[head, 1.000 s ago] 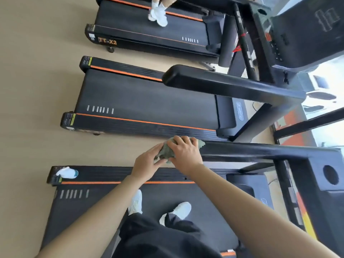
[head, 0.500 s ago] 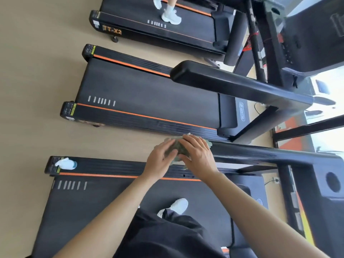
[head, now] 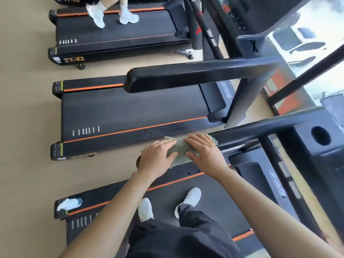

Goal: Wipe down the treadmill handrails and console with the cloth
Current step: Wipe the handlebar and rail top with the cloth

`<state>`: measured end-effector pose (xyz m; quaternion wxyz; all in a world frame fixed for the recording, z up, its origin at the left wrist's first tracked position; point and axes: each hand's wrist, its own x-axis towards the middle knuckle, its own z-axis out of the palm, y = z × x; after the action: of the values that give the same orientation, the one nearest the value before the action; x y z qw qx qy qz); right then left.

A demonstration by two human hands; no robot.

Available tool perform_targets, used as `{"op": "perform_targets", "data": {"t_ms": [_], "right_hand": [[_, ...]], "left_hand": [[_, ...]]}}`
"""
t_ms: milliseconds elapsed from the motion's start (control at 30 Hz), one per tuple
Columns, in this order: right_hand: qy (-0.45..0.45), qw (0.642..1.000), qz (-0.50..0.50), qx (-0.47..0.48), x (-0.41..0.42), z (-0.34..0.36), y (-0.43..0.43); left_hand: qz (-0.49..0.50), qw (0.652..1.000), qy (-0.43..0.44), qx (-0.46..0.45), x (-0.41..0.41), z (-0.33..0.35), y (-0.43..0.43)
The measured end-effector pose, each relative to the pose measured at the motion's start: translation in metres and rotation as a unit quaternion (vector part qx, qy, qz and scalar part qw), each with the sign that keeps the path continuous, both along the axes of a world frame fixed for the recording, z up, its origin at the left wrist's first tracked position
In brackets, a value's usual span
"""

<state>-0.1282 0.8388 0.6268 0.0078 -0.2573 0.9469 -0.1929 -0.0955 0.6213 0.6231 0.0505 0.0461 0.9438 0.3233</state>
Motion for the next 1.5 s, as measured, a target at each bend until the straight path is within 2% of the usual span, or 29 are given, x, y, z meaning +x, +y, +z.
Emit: {"op": "perform_targets", "data": {"t_ms": [433,600,867,1100,1267,1433,1500], "right_hand": [[-0.042,0.993,-0.113,0.019,-0.063,0.017,0.172],[0.007,0.988,-0.151,0.001,-0.082,0.026,0.229],[0.003,0.982,-0.188,0.022,-0.109,0.030,0.303],[-0.002,0.977,-0.205,0.061,-0.124,0.040,0.345],[-0.053,0.965,-0.245,0.074,-0.135,0.051,0.353],[-0.068,0.968,-0.228,0.076,-0.137,0.063,0.353],[-0.089,0.969,-0.211,0.096,-0.146,0.066,0.357]], "left_hand": [[-0.101,0.993,-0.067,-0.011,-0.091,0.030,0.160],[-0.128,0.989,-0.070,-0.013,-0.121,0.034,0.222],[-0.143,0.987,-0.077,0.000,-0.155,0.043,0.299],[-0.163,0.983,-0.077,0.032,-0.177,0.046,0.340],[-0.167,0.983,-0.066,0.034,-0.200,0.041,0.362],[-0.183,0.963,-0.158,0.120,-0.224,0.034,0.375],[-0.202,0.954,-0.191,0.117,-0.232,0.033,0.378]]}}
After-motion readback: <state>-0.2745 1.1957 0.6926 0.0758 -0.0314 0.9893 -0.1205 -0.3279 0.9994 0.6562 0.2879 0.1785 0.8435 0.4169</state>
